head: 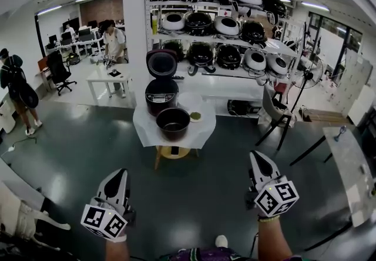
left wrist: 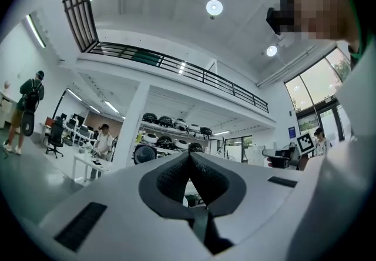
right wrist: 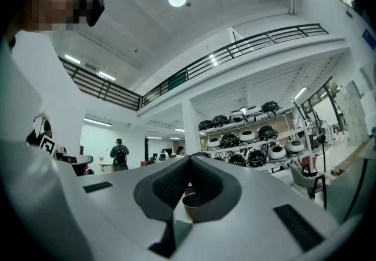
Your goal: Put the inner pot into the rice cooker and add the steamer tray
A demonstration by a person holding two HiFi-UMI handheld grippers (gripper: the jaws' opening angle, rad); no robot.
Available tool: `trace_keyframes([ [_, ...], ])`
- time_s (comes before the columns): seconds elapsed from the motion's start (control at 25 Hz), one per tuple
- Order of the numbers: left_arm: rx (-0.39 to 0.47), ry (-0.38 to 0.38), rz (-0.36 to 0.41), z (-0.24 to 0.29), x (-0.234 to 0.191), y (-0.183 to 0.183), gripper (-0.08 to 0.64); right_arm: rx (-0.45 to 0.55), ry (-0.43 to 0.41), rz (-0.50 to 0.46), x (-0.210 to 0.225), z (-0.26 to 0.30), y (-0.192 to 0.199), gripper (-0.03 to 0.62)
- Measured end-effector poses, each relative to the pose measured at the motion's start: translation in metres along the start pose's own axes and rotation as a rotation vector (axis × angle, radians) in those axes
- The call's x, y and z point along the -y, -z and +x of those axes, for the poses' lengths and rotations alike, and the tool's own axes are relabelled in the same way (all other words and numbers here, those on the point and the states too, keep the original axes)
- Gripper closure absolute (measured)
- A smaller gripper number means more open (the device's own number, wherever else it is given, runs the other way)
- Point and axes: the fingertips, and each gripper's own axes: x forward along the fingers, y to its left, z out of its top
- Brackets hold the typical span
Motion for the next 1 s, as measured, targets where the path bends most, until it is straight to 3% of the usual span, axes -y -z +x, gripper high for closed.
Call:
trace_keyframes([
  [0.28, -0.010, 0.035, -0.028, 0.012, -0.006, 0.009, 0.540, -0.064, -0.045, -0.025, -0.011, 0.016, 0.014, 0.586],
  [0.44, -0.003, 0.037, -0.050, 0.037, -0.012, 0.020, 0.540, -0.090, -0.050, -0.040, 0.004, 0.033, 0.018, 0.586],
  [1.0, -0.002, -0.004, -0.025, 0.231, -0.043, 0.024, 0.540, -0.030, -0.160, 0.014, 0.120, 0.211, 0.007, 0.586],
])
